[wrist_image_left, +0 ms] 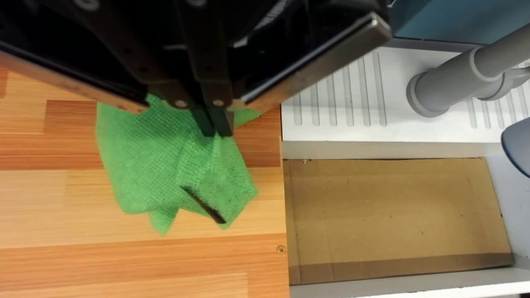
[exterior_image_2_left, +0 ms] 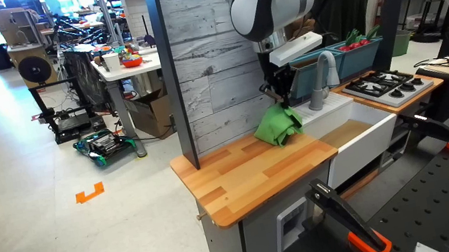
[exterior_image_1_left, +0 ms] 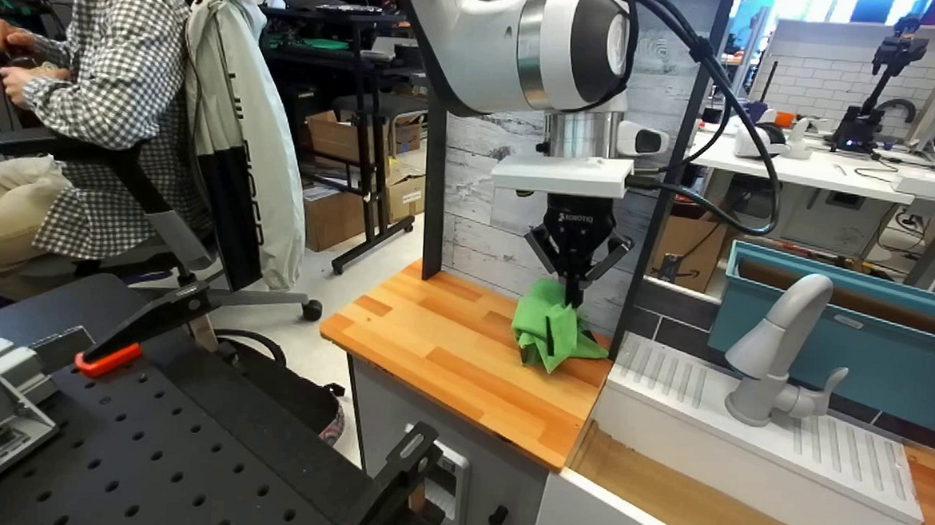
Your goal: Fold the green towel from left to right then bottom to top
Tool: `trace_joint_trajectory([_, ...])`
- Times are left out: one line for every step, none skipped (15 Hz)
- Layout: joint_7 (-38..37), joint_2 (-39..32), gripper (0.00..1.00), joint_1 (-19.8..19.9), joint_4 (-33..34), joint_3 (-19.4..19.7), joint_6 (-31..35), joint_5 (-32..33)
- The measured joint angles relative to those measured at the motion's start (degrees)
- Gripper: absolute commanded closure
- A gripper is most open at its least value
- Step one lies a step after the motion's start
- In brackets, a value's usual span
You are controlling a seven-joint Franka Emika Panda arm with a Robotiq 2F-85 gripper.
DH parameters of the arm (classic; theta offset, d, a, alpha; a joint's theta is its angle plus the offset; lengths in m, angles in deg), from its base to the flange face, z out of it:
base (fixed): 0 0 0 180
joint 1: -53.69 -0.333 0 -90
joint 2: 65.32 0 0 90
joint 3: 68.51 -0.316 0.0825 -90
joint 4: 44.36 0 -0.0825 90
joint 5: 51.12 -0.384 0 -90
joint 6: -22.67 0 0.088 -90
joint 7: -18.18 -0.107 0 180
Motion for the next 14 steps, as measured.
trace_joint_trajectory([-0.02,-1.03,0.99,0.04,1.25,0.01,-1.42,-0.41])
trace_joint_trajectory([-0.04,-1.98,0.99,0.08,2.35,0.0,-2.69,-0.6])
trace_joint_trajectory([-0.06,-2.95,0.99,0.1,3.49,0.0,-4.02,-0.69])
trace_joint_trajectory([-0.11,-3.85,0.99,0.1,4.59,0.01,-5.24,-0.69])
trace_joint_trajectory([-0.18,-4.76,0.99,0.1,5.65,0.01,-6.32,-0.69])
trace_joint_trajectory([-0.3,-5.59,0.99,0.09,6.58,0.0,-7.17,-0.69])
trace_joint_trajectory([-0.61,-6.3,0.99,0.05,7.29,0.01,-7.52,-0.68])
trace_joint_trajectory([-1.14,-6.92,0.99,-0.05,7.8,0.02,-7.53,-0.63])
trace_joint_trajectory([-1.78,-7.4,0.99,-0.21,8.11,0.08,-7.34,-0.56])
trace_joint_trajectory([-2.54,-7.84,0.99,-0.42,8.42,0.12,-7.08,-0.51])
trace_joint_trajectory([-3.42,-8.2,0.99,-0.67,8.5,0.16,-6.47,-0.46])
trace_joint_trajectory([-4.34,-8.59,0.99,-0.98,8.5,0.25,-5.42,-0.41])
trace_joint_trajectory([-5.27,-8.93,0.99,-1.31,8.38,0.39,-4.07,-0.38])
trace_joint_trajectory([-6.2,-9.34,0.99,-1.65,8.3,0.59,-2.61,-0.37])
